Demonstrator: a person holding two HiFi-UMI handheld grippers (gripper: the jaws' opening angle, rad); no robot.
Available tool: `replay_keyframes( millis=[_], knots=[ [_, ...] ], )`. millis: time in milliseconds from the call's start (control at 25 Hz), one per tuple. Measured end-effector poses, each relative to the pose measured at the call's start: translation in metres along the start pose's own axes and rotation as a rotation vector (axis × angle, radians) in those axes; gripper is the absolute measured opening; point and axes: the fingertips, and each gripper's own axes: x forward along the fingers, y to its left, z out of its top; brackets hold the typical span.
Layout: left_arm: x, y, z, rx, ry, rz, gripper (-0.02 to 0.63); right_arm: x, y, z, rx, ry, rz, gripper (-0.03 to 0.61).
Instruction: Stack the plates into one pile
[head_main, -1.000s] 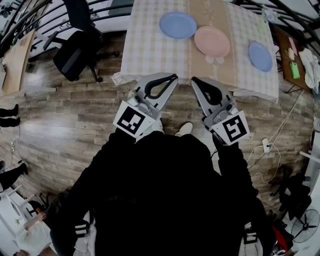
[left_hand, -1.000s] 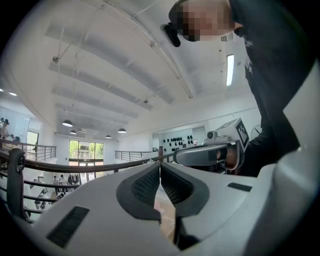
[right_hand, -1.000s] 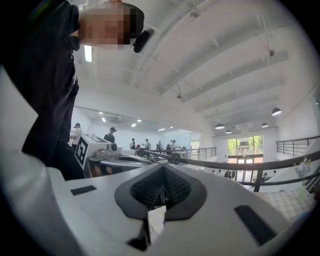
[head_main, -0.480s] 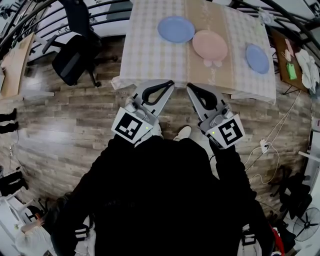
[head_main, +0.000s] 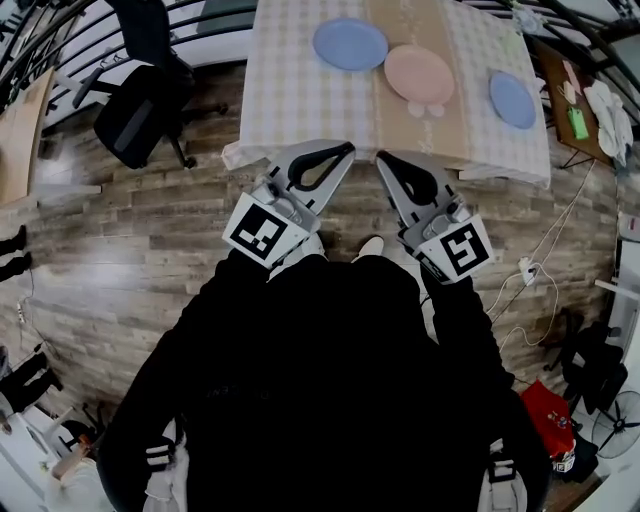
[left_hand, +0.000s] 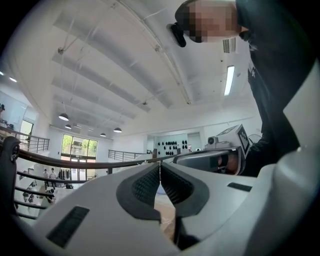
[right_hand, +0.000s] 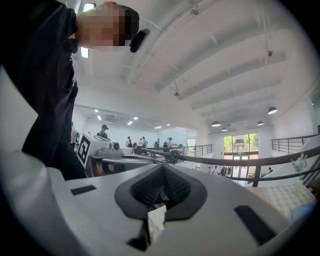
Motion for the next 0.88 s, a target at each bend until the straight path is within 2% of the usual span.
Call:
replay_keyframes(
  millis=[320, 560, 720, 880],
  knots=[
    [0.017, -0.002, -0.009, -0.025, -0.002, -0.049, 0.021, -0.013, -0.012, -0.023, -0.002, 0.048, -0.031, 0.000],
    [0.058, -0.005, -0.015, 0.001, 0.012, -0.056, 0.021, -0.024, -0.051, -0.018, 0.000, -0.003, -0.040, 0.002],
    [0.104, -0.011, -0.018, 0.007, 0.032, -0.043, 0.021, -0.040, -0.091, -0.016, 0.029, -0.027, -0.028, 0.002],
    [0.168, -0.016, -0.022, -0.007, 0.045, 0.001, 0.021, -0.068, -0.154, -0.021, 0.018, -0.033, -0.012, 0.002]
  ],
)
